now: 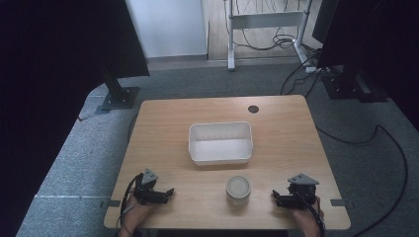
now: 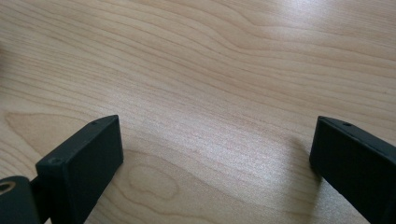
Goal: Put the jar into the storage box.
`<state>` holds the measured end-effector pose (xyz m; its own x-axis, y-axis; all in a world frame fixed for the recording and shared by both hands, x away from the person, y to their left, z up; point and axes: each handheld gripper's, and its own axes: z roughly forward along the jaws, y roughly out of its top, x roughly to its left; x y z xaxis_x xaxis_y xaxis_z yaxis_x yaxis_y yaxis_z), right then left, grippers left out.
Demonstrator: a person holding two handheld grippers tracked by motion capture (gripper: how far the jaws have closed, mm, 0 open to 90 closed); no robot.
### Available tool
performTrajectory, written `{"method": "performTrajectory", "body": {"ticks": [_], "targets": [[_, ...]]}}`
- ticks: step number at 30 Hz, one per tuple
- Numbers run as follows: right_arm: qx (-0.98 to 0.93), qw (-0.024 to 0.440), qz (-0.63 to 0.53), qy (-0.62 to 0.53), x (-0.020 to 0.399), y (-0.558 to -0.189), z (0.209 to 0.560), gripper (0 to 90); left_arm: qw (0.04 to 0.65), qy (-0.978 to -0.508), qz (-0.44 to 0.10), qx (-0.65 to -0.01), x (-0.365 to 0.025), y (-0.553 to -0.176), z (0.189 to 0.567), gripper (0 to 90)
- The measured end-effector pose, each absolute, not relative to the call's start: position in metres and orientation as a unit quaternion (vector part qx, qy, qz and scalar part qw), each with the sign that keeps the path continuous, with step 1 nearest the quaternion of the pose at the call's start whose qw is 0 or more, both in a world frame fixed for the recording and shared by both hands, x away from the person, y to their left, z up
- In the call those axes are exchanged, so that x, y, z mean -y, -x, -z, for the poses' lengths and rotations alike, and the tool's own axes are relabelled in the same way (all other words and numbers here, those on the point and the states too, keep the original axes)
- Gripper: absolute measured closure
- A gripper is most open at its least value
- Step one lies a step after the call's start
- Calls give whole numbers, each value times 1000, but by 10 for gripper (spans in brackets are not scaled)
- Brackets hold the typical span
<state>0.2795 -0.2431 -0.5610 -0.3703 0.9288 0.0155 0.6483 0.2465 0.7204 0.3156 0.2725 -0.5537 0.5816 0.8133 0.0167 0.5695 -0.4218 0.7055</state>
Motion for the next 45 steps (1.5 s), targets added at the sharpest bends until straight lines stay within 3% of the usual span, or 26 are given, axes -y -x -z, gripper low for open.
{"method": "performTrajectory", "body": {"ticks": [21, 45], "targets": [[-760, 214, -328, -519, 243, -279, 561, 24, 339, -821, -183, -421, -273, -313, 553, 46], [-759, 214, -328, -520, 243, -279, 561, 25, 367, -833, -173, -375, -258, -299, 537, 56]]}}
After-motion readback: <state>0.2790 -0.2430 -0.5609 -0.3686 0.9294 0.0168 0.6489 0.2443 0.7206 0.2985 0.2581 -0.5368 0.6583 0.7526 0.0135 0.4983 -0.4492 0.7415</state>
